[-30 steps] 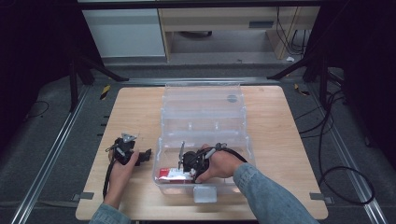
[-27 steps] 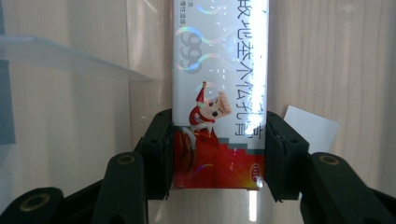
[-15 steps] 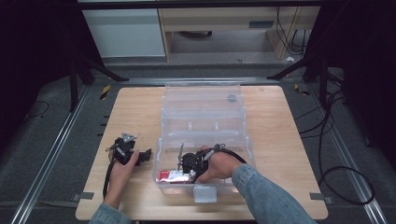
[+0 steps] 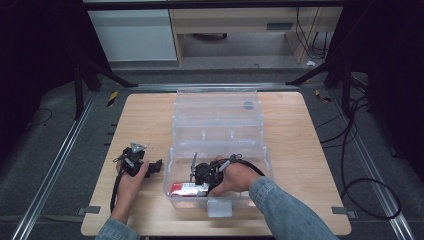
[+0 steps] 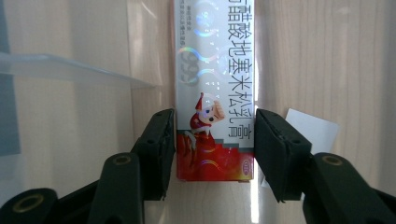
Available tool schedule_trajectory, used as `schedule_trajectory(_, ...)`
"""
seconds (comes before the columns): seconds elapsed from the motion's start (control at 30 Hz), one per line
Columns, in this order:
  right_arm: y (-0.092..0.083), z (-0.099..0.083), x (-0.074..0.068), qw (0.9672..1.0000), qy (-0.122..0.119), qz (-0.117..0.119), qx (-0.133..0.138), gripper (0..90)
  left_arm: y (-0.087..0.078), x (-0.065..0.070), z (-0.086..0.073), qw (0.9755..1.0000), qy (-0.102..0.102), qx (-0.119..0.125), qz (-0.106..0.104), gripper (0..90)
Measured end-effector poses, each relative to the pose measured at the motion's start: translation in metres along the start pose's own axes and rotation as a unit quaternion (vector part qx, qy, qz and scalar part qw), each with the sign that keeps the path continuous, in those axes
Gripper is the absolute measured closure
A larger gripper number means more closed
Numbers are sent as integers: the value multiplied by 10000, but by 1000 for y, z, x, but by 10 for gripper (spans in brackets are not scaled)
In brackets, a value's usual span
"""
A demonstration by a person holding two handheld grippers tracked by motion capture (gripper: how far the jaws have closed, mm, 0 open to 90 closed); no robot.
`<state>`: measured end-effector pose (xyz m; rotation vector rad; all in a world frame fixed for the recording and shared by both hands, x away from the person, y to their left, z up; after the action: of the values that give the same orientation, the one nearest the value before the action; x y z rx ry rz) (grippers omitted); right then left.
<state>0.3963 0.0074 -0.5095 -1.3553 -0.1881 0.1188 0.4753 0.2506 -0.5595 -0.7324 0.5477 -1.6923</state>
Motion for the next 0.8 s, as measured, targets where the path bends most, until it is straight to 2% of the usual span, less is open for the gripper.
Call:
schedule_trajectory(0.13,-7,-1,0,10000,2,-65,39,530,0,0,0,10000,-2,1,0,0)
schedule_trajectory(0.17,-13,-1,2,9998,33,-172,126,552,0,0,0,10000,-4,0,2,0)
schedule_trajectory(0.33,-24,-3,3,9985,183,-364,361,614,0,1,0,10000,21,-8,-15,0)
schedule_trajectory(0.47,-31,-7,1,9973,278,-474,477,631,-4,5,0,9999,25,24,-133,31)
schedule_trajectory(0.63,-43,-15,-2,9952,440,-579,659,584,-14,9,3,9996,86,207,-190,41)
schedule_trajectory(0.7,-48,-18,-4,9937,525,-662,740,553,-24,12,5,9991,99,343,-215,42)
schedule_trajectory(0.8,-60,-26,-8,9911,603,-812,868,507,-36,19,8,9984,209,409,-322,40)
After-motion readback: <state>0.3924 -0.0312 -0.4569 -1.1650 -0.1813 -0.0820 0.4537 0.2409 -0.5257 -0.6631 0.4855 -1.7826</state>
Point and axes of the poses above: each handheld gripper's, and its own axes: y roughly forward along the jaws, z roughly out of its top, x roughly to its right, the point moved 6 cm from there along y, roughly forward along the jaws, and after that the axes turned 14 degrees about -y, right-handed, at the moved point
